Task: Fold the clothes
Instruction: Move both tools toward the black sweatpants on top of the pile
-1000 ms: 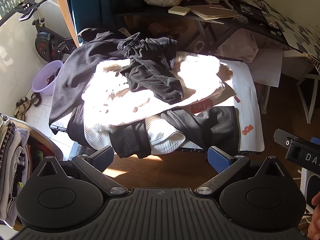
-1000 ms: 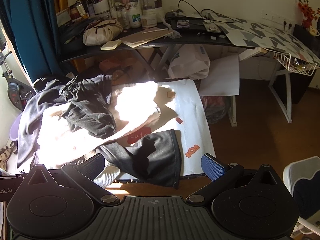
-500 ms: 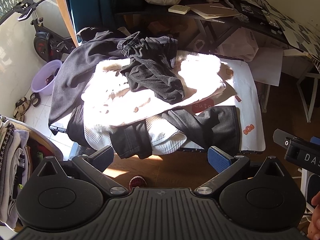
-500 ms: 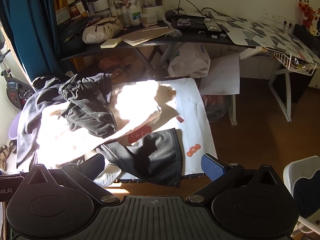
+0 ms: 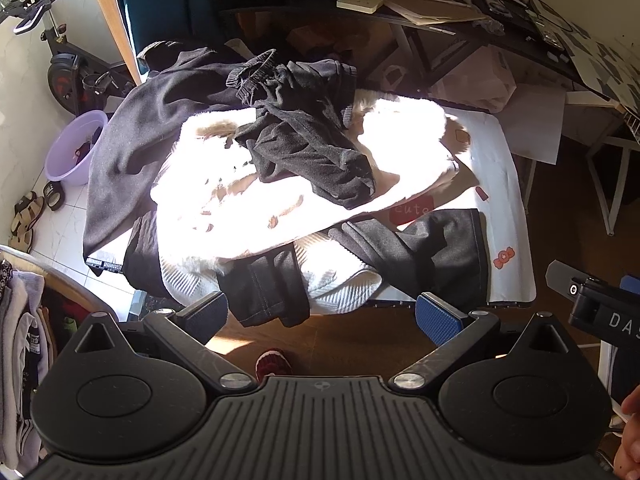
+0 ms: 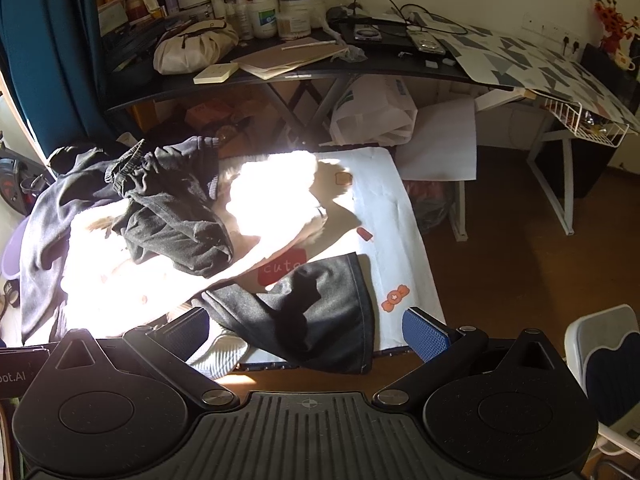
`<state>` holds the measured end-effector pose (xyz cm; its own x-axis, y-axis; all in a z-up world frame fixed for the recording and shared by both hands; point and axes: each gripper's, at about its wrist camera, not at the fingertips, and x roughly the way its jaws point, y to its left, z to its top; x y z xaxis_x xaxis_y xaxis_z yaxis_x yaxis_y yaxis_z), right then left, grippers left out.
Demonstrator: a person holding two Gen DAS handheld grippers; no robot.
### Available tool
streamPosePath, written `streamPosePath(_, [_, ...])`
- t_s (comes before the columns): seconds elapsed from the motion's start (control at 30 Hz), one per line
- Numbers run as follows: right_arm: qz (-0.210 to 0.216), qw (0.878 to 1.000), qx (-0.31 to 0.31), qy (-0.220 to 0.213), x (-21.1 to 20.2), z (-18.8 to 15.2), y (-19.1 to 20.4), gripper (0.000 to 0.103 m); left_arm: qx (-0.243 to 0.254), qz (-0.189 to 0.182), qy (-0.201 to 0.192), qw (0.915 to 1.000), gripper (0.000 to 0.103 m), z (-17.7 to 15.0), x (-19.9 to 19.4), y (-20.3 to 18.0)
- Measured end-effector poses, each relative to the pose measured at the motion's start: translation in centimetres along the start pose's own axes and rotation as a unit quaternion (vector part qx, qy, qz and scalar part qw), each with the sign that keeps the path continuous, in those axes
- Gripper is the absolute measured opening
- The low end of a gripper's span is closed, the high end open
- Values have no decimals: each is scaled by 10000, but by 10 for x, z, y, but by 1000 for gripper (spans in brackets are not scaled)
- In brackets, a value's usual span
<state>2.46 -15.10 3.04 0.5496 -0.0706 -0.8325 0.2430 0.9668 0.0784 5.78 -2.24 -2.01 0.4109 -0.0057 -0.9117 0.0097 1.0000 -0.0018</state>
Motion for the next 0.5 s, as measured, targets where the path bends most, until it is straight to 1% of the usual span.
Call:
streamPosePath(0.27, [-192,9998,-58,13,17,22,45,102,139,-134,93,9998,102,37,20,32])
streamPosePath(0.5, [-317,9992,-169,150,39,39,86,102,191,-222,164,9994,102,64,39,63])
